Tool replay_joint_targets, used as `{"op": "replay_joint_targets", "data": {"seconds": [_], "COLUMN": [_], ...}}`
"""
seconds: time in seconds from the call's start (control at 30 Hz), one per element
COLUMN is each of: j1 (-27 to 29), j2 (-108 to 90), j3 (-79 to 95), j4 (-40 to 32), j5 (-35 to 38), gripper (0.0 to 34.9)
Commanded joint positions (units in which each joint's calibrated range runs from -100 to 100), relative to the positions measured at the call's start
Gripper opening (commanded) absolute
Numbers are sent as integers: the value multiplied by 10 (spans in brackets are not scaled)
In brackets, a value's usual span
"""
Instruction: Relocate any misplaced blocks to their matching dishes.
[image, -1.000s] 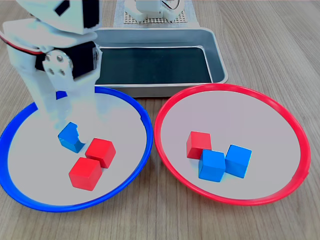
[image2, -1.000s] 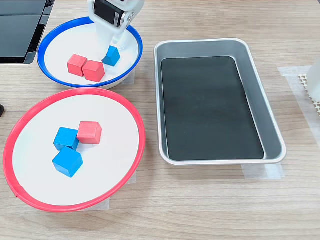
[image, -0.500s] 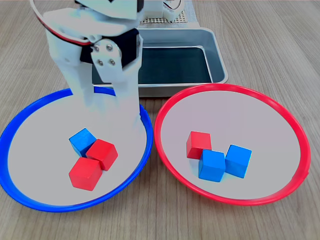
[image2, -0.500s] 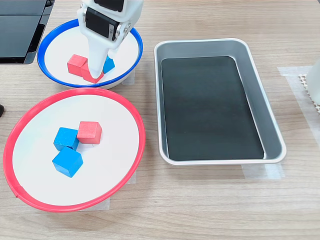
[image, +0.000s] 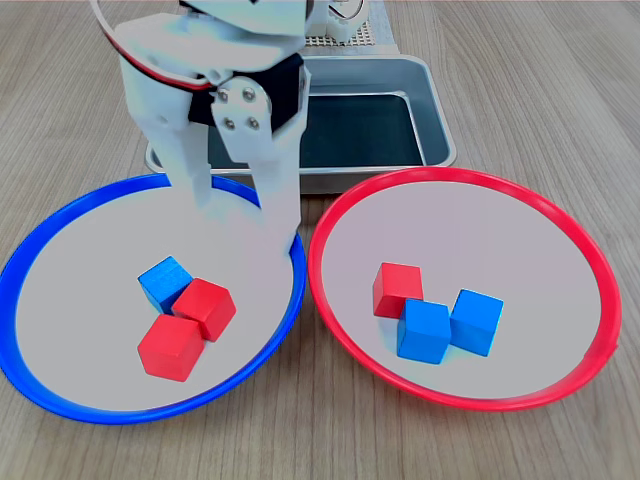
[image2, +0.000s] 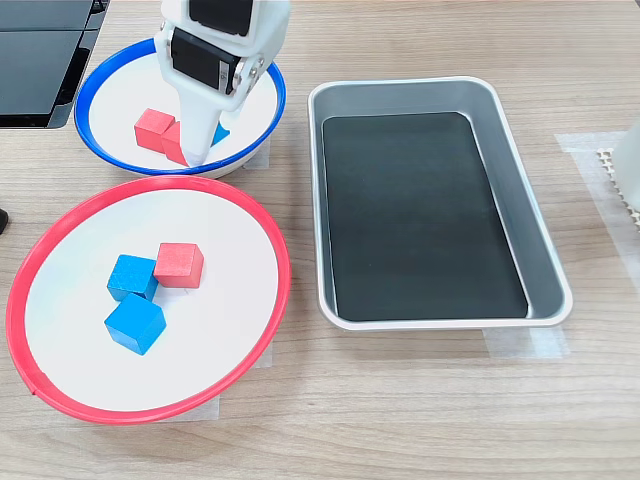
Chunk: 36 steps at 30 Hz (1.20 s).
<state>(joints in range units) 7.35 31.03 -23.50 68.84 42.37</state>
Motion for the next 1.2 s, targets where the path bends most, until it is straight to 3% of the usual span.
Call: {"op": "replay_joint_targets", "data": {"seconds": [0.0, 1.17], "j1": [15, 16], "j2": [-9, 127], "j3": [-7, -138], "j4": [-4, -32], "j5": [2, -6], "gripper": [157, 152]}}
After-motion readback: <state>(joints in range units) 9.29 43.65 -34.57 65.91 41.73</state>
